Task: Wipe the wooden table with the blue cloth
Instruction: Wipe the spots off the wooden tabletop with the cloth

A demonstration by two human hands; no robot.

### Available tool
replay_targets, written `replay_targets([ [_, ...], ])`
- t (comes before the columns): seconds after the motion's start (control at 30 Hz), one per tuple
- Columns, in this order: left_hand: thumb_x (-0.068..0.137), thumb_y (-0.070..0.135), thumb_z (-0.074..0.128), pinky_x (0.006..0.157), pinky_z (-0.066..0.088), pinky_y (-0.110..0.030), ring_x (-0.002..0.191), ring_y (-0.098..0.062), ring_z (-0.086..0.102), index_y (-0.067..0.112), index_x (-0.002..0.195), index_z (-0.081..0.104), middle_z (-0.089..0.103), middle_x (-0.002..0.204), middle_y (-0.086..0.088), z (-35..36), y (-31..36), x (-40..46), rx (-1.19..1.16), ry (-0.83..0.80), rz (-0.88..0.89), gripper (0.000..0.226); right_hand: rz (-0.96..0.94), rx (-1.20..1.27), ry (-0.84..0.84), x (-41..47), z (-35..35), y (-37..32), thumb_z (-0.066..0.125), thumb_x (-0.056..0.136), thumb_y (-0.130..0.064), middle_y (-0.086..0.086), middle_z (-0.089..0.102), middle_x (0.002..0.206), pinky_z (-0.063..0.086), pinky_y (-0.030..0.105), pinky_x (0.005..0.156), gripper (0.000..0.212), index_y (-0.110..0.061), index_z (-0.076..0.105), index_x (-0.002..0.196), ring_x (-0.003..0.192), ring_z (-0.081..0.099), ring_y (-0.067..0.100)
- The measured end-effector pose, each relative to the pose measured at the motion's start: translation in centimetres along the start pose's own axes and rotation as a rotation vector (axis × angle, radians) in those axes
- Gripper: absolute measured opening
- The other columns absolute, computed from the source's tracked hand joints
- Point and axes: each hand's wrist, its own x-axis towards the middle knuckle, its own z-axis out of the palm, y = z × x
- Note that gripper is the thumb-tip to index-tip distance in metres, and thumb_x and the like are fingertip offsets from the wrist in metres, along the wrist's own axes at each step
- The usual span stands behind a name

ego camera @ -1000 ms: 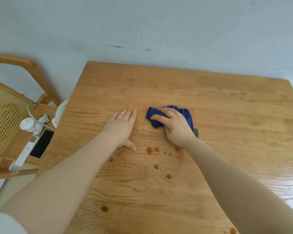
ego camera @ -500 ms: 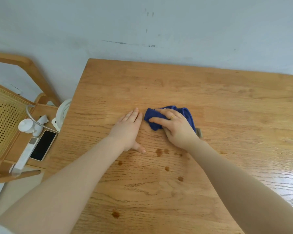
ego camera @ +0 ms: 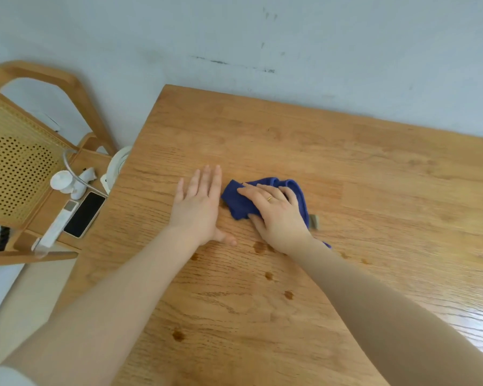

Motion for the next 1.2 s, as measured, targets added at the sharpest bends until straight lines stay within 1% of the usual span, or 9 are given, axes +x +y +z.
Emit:
replay_targets([
  [0.1,0.049,0.079,0.064,0.117,-0.003,-0.045,0.145,-0.026,-0.012,0.009,0.146,-0.019,-0.017,0.156,-0.013,0.2,-0.1,-0.1,0.012,-0.018,-0.088,0.145,-0.062,-0.022,-0.007,1.7,-0.4,1.8,0.052,0.085,-0.024,-0.003,0.051,0.137,0.018,0.047,0.109,0.045,-0.026,0.051,0.13,0.127,0.044,0.025],
  [0.3,0.051,0.08,0.062,0.118,0.003,-0.041,0.145,-0.024,-0.009,0.012,0.149,-0.01,-0.016,0.156,-0.012,0.8,-0.5,-0.2,-0.033,-0.058,-0.102,0.14,0.149,-0.062,0.014,7.0,-0.3,2.6,0.046,0.093,-0.031,-0.006,0.036,0.148,0.001,0.044,0.114,0.047,-0.032,0.036,0.139,0.138,0.024,0.019],
  [0.53,0.054,0.074,0.067,0.119,0.0,-0.04,0.145,-0.021,-0.009,0.011,0.148,-0.011,-0.015,0.157,-0.009,0.6,-0.3,-0.4,-0.105,-0.044,-0.115,0.137,-0.06,-0.015,-0.053,1.0,1.1,-1.7,0.037,0.091,-0.039,-0.001,0.041,0.145,0.008,0.044,0.112,0.045,-0.031,0.043,0.136,0.135,0.031,0.026],
  [0.63,0.053,0.073,0.069,0.117,-0.001,-0.04,0.145,-0.019,-0.008,0.007,0.147,-0.013,-0.013,0.157,-0.008,0.6,-0.3,-0.4,-0.127,-0.023,-0.125,0.141,-0.094,-0.008,-0.055,1.7,1.3,-1.4,0.05,0.091,-0.027,-0.001,0.046,0.142,0.01,0.044,0.112,0.042,-0.031,0.047,0.133,0.133,0.035,0.026],
  [0.77,0.05,0.073,0.07,0.118,0.0,-0.035,0.146,-0.019,-0.001,0.004,0.147,-0.012,-0.006,0.158,-0.009,0.7,-0.7,-0.1,-0.147,0.011,-0.089,0.144,0.014,-0.055,0.024,6.5,1.4,-0.6,0.052,0.089,-0.024,0.0,0.048,0.139,0.019,0.044,0.107,0.043,-0.031,0.049,0.132,0.13,0.038,0.026],
  [0.93,0.062,0.062,0.072,0.116,0.006,-0.031,0.145,-0.023,0.004,0.006,0.147,-0.013,-0.001,0.158,-0.011,-1.1,-4.4,-1.1,-0.23,-0.102,0.029,0.133,0.257,-0.152,0.006,8.2,2.4,-2.9,0.041,0.096,-0.025,0.003,0.03,0.15,0.017,0.044,0.106,0.044,-0.032,0.035,0.139,0.135,0.025,0.026],
  [1.07,0.067,0.058,0.07,0.116,0.002,-0.028,0.146,-0.02,-0.003,0.009,0.147,-0.014,-0.011,0.157,-0.008,-2.1,-8.6,-1.5,-0.175,-0.14,0.136,0.126,0.108,-0.095,0.002,4.3,4.2,-7.1,0.06,0.084,-0.019,0.009,0.05,0.137,0.032,0.051,0.099,0.044,-0.025,0.053,0.127,0.123,0.046,0.033],
  [1.13,0.069,0.058,0.069,0.116,0.0,-0.027,0.145,-0.019,-0.005,0.01,0.148,-0.014,-0.013,0.157,-0.007,-2.0,-10.0,-1.3,-0.146,-0.117,0.177,0.124,0.077,-0.107,-0.008,3.3,4.8,-8.5,0.054,0.082,-0.025,0.007,0.059,0.128,0.037,0.052,0.095,0.038,-0.025,0.059,0.12,0.116,0.054,0.032],
  [1.2,0.068,0.06,0.068,0.116,-0.001,-0.028,0.145,-0.019,-0.007,0.009,0.147,-0.015,-0.017,0.156,-0.008,-1.6,-11.2,-1.1,-0.135,-0.104,0.19,0.125,0.091,-0.098,-0.018,4.0,4.7,-8.7,0.042,0.085,-0.031,0.003,0.057,0.13,0.03,0.054,0.101,0.04,-0.027,0.057,0.123,0.121,0.051,0.028],
])
